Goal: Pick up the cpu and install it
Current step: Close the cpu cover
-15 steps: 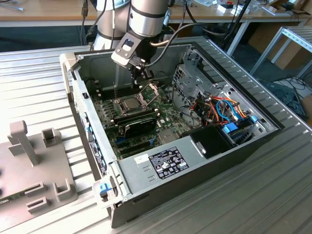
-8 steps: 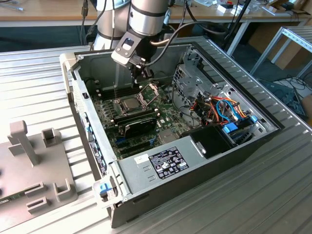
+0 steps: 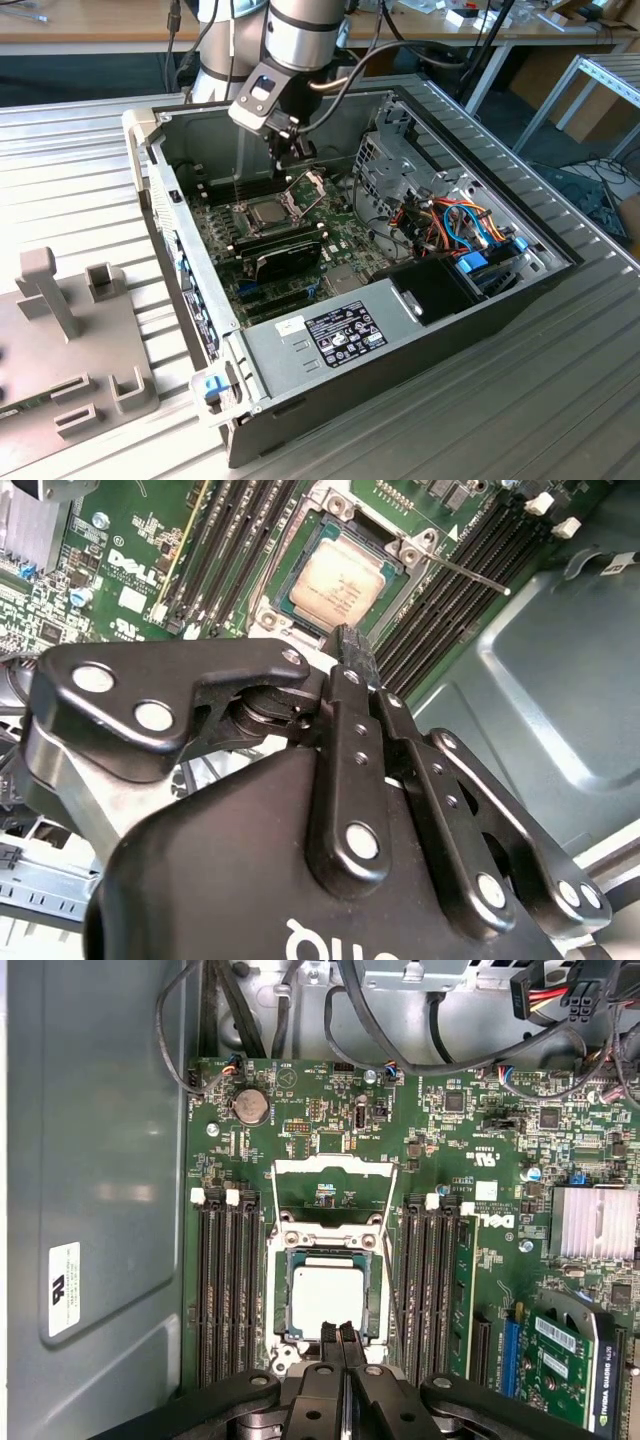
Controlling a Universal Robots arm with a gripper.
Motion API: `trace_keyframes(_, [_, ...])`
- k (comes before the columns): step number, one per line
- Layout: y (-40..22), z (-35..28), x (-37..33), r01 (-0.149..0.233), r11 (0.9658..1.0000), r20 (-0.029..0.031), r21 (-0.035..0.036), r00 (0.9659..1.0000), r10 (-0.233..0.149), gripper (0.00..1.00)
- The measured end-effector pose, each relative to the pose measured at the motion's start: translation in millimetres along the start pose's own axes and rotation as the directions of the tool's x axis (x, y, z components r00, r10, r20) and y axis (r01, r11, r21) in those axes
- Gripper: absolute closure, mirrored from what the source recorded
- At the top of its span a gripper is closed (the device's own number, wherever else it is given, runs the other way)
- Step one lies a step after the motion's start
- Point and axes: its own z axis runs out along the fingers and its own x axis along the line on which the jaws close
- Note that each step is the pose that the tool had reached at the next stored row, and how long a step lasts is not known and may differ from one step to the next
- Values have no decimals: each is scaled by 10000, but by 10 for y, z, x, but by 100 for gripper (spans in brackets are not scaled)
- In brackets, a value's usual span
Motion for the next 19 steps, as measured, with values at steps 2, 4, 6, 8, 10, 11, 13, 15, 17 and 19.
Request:
trace_keyframes(2, [0,-9,0,0,10000,0,-1,10000,0,89])
trace_keyframes(4, [0,-21,0,0,10000,1,0,10000,0,89])
trace_keyframes(6, [0,-28,0,0,10000,0,0,10000,0,89])
trace_keyframes(8, [0,-33,0,0,10000,0,0,10000,0,89])
trace_keyframes(10, [0,-40,1,0,10000,0,0,10000,0,89])
trace_keyframes(11, [0,-44,1,0,10000,0,0,10000,0,89])
trace_keyframes(13, [0,-50,1,0,10000,0,-1,10000,0,89])
trace_keyframes(15, [0,-57,1,0,10000,0,0,10000,0,89])
trace_keyframes(17, [0,-63,1,0,10000,0,0,10000,0,89])
trace_keyframes(19, [0,-69,1,0,10000,0,0,10000,0,89])
